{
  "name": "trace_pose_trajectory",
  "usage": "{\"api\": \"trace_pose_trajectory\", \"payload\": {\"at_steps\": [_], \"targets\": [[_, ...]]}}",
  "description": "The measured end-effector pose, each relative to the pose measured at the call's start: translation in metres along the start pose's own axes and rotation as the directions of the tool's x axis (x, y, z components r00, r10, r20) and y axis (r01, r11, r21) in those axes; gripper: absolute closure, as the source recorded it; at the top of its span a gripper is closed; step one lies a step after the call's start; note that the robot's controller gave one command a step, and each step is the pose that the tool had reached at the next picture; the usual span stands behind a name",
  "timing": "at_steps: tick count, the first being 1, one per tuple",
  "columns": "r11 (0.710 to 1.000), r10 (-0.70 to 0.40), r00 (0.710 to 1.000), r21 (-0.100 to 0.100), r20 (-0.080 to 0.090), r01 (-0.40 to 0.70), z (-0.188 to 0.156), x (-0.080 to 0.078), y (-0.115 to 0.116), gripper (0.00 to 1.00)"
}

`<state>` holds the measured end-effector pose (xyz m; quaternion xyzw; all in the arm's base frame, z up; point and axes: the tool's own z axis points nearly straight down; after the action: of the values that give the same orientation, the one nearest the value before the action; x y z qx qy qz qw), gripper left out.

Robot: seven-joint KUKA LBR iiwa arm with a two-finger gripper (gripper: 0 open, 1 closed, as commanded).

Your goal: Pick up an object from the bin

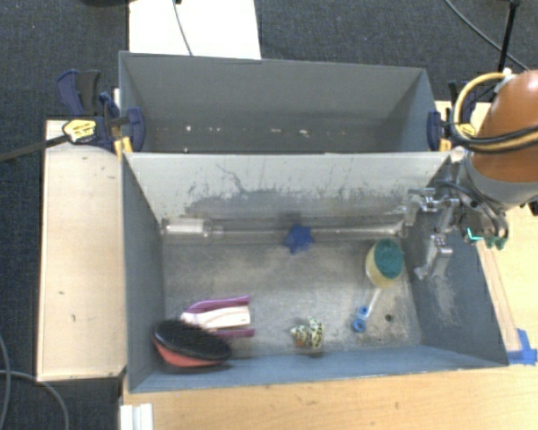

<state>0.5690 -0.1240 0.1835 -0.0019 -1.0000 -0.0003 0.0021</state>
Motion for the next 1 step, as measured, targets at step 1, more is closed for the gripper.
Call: {"api": "trace_pose_trajectory", "payload": {"at_steps": [1], "targets": [[0.96, -0.28, 0.96, 0.01, 0.023, 0.28, 0.11, 0.0376, -0.0008, 0.0]]}}
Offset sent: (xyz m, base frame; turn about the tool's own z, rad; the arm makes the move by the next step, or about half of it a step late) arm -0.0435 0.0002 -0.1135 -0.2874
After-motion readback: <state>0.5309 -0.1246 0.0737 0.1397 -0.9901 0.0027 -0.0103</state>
